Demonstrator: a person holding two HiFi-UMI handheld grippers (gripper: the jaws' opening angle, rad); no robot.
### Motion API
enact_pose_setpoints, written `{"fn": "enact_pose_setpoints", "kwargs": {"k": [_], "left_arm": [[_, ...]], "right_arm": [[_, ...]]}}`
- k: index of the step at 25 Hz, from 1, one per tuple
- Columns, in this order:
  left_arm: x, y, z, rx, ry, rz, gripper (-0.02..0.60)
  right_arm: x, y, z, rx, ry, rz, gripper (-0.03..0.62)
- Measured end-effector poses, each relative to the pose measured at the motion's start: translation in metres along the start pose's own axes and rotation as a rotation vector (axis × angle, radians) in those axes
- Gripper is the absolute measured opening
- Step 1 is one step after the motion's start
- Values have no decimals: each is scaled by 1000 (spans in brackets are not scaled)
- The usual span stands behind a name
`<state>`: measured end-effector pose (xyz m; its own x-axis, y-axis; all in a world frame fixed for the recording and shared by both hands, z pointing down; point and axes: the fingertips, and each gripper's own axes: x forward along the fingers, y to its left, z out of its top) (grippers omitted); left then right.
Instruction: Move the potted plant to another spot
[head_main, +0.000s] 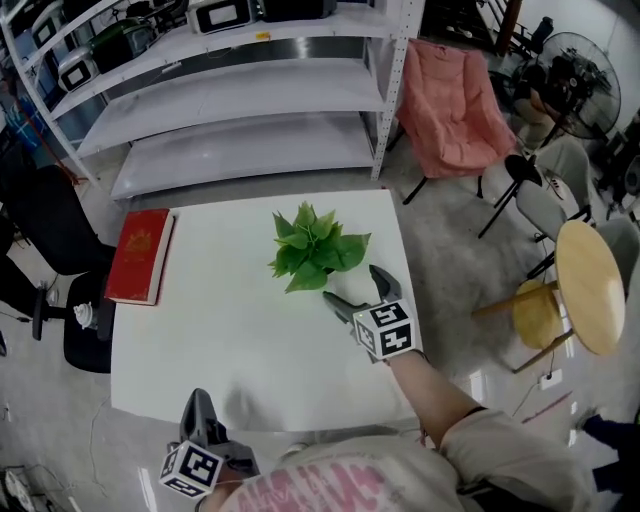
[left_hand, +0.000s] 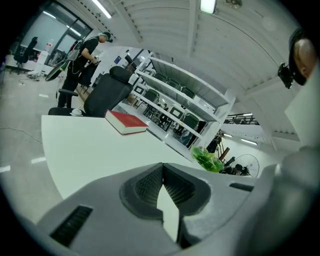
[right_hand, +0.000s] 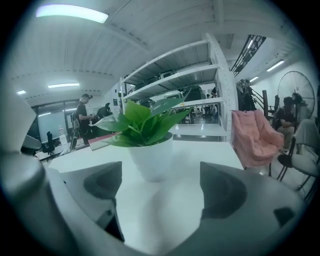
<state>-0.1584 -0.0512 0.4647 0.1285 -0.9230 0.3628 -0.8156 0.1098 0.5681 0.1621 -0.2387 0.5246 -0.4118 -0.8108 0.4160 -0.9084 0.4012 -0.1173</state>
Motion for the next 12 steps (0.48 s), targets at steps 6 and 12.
{"fn": "enact_pose_setpoints", "kwargs": {"k": [6,12], "left_arm": [[0,8,11,15,57,-87,2],[3,1,23,46,84,-210,2]], "right_arm": [[-38,17,-15,116,6,-66,497],[-80,48,-21,175,-26,-118,495]]}}
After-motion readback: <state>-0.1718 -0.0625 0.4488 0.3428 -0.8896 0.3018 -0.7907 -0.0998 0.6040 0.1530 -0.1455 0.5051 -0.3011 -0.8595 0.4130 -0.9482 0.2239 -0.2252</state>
